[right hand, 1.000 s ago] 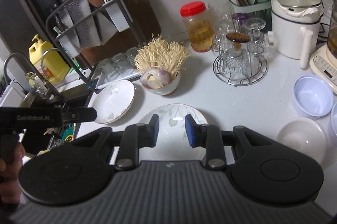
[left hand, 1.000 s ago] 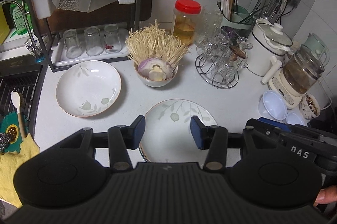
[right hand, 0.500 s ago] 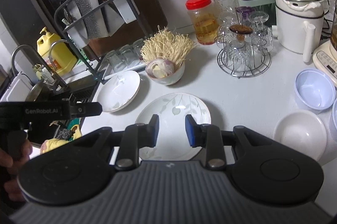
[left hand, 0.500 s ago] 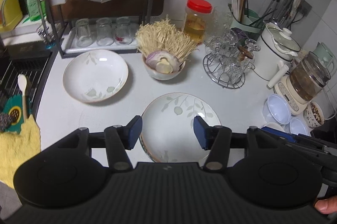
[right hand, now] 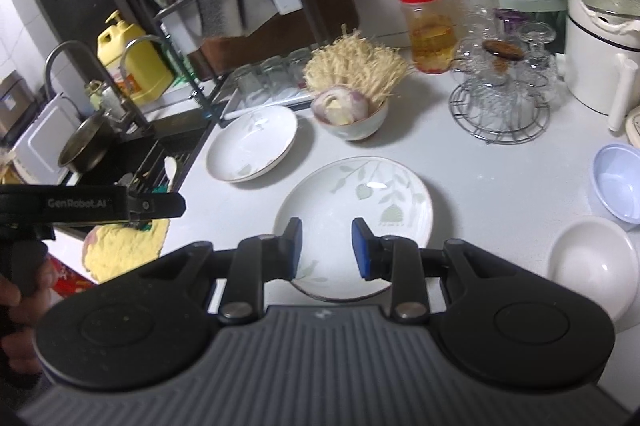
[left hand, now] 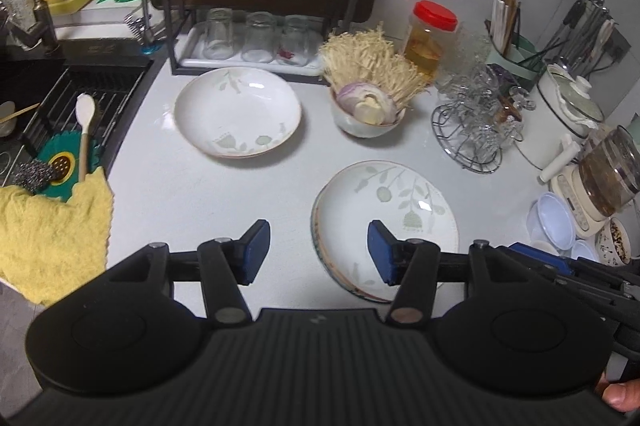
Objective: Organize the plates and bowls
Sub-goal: 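Move both grippers to the second leaf-print plate beside the glass rack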
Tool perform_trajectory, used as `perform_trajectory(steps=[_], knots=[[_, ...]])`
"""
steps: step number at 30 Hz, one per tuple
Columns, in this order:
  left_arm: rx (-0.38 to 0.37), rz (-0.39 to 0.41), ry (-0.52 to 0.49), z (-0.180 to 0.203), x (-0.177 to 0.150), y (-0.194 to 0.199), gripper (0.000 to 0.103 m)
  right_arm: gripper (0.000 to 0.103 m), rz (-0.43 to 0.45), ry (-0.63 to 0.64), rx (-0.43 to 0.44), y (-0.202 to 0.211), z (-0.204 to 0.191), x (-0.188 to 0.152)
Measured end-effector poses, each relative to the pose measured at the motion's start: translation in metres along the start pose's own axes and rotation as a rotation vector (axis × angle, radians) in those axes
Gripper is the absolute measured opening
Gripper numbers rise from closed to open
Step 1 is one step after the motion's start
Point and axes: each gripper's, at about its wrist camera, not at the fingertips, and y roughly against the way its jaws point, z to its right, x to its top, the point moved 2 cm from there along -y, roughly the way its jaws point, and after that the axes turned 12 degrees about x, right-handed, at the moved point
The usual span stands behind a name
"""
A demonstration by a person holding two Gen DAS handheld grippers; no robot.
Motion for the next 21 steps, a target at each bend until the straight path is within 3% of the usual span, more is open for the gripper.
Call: perform_trajectory(steps=[10,21], knots=[[0.004,-0.049,0.026,-0.042,0.008,-0.025,0.06,0.031,-0.031,-0.002,-0.005,-0.033,-0.022,-0.001],[-0.028,-0.098,0.056,-0.099,0.039,-0.092,0.06,0.031,0.003,-0.057,-0.07,-0.082,-0.039,0.019]])
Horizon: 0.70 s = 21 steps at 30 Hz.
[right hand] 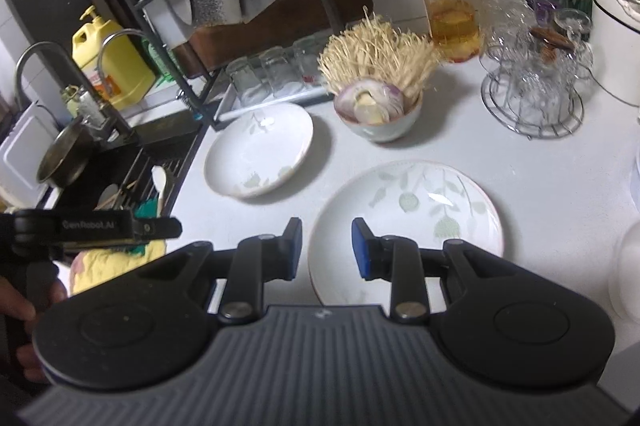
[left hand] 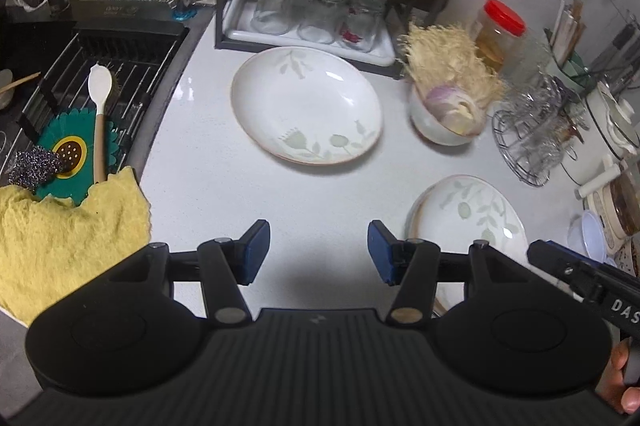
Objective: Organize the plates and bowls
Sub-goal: 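Move both grippers to the second leaf-print plate beside the glass rack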
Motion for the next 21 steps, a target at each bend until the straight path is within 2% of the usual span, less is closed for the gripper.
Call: perform_trajectory(steps=[2,3,4,6,15,21], knots=[[-0.007,-0.001,0.006,-0.012,0.008,-0.012,0.06,0.031,0.002,0.012,-0.02,-0.012,-0.007,0.005],[-0.01,0.003,0.002,-0.017,0.012,-0.017,0.06,0.037,0.002,0.014,-0.033,-0.017,-0.01,0.007],[-0.008,0.015,0.0,-0.023,0.017,-0.022,0.06,0.05,0.005,0.011,-0.043,-0.023,-0.012,0.009],[0.006,0.058,-0.004,-0.032,0.024,-0.027,0.06,0.058,0.011,0.012,-0.052,-0.033,-0.018,0.012],[-0.036,0.097,-0.053,-0.053,0.069,-0.069,0.061,0.058,-0.015,-0.052,-0.11,-0.09,-0.021,0.025],[-0.042,0.076,-0.078,-0.064,0.097,-0.11,0.062,0.058,-0.023,-0.077,-0.119,-0.125,-0.022,0.036]])
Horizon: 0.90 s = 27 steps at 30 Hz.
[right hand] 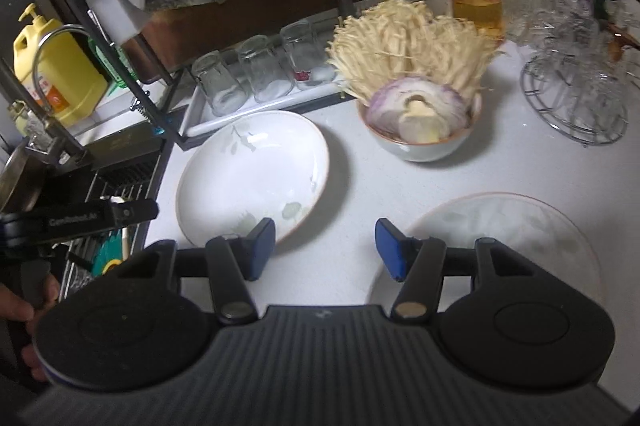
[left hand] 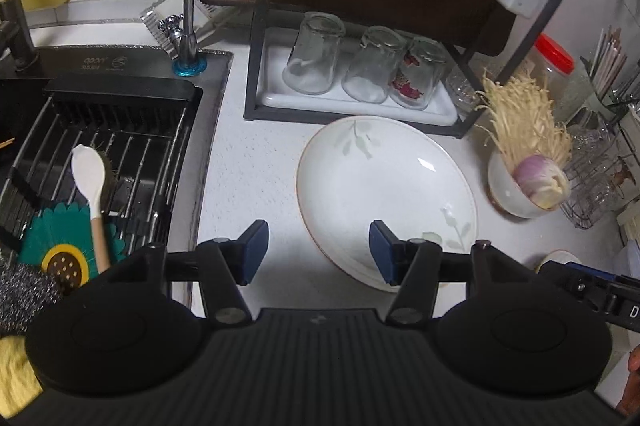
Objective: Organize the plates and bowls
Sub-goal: 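Move both grippers to the second leaf-print plate beside the glass rack, then close the left gripper on the second plate's rim while the right gripper grips it too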
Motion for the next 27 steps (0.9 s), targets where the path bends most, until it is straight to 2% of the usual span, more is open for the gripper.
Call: perform_trajectory(steps=[6,12,15,20,24,27], knots=[[-0.017,-0.024,-0.036,-0.003,0.019,-0.037,0.062,0.057,-0.004,-0.035,0.005,-0.04,0.001,0.011],[-0.041,-0.053,-0.02,-0.007,0.031,-0.062,0.06,0.057,-0.025,-0.094,-0.008,-0.077,0.01,0.021],[-0.049,-0.063,-0.027,-0.004,0.034,-0.075,0.06,0.056,-0.017,-0.083,-0.025,-0.091,0.011,0.025],[-0.025,-0.057,-0.096,0.01,0.034,-0.085,0.048,0.055,-0.043,-0.086,-0.055,-0.111,0.013,0.031],[-0.025,-0.075,-0.112,0.016,0.032,-0.094,0.036,0.045,-0.066,-0.115,-0.043,-0.125,0.018,0.029],[-0.046,-0.077,-0.104,0.015,0.033,-0.099,0.031,0.038,-0.072,-0.095,-0.038,-0.13,0.019,0.03]])
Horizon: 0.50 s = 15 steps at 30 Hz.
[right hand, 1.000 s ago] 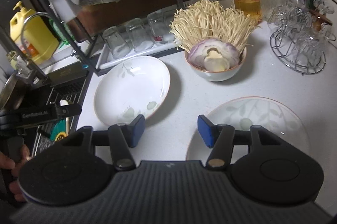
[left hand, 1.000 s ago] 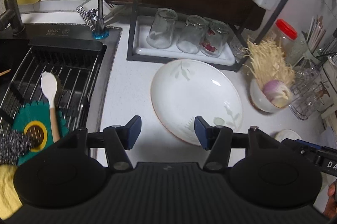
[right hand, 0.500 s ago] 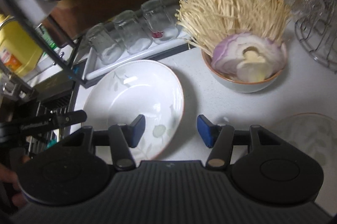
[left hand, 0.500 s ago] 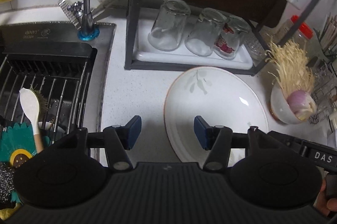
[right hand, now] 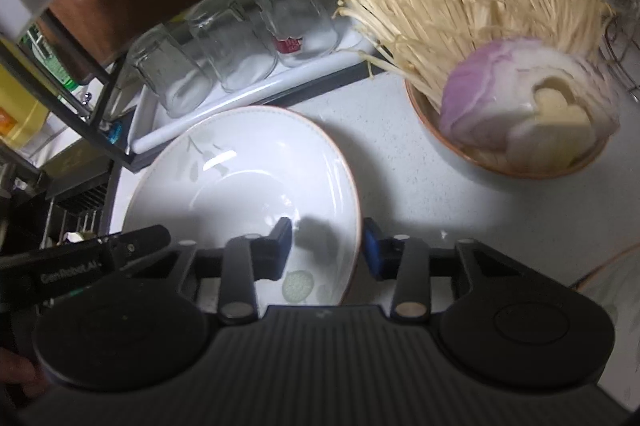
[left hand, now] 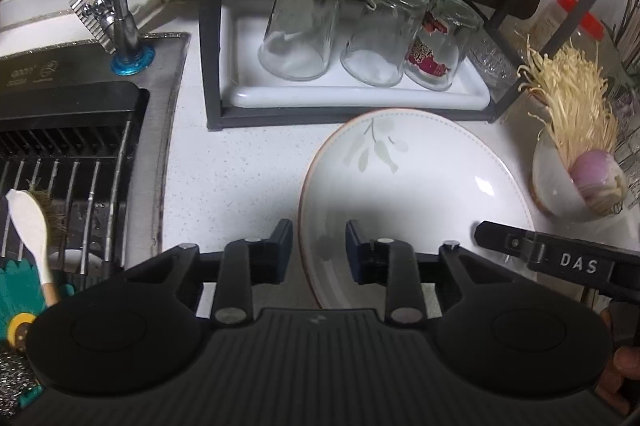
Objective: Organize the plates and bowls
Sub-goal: 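Close the left gripper on the second plate's rim while the right gripper grips it too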
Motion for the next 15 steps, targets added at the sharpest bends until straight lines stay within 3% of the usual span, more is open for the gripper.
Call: perform_trajectory(steps=[5,15], knots=[[-0.029,-0.011,-0.032,-0.001,0.005,-0.005,0.025,0.031,0.002,0.033,0.003,-0.006,-0.001,0.003],[-0.05,-0.048,-0.037,-0.009,0.008,0.004,0.022,0.032,-0.018,0.024,0.027,-0.006,-0.006,0.006]])
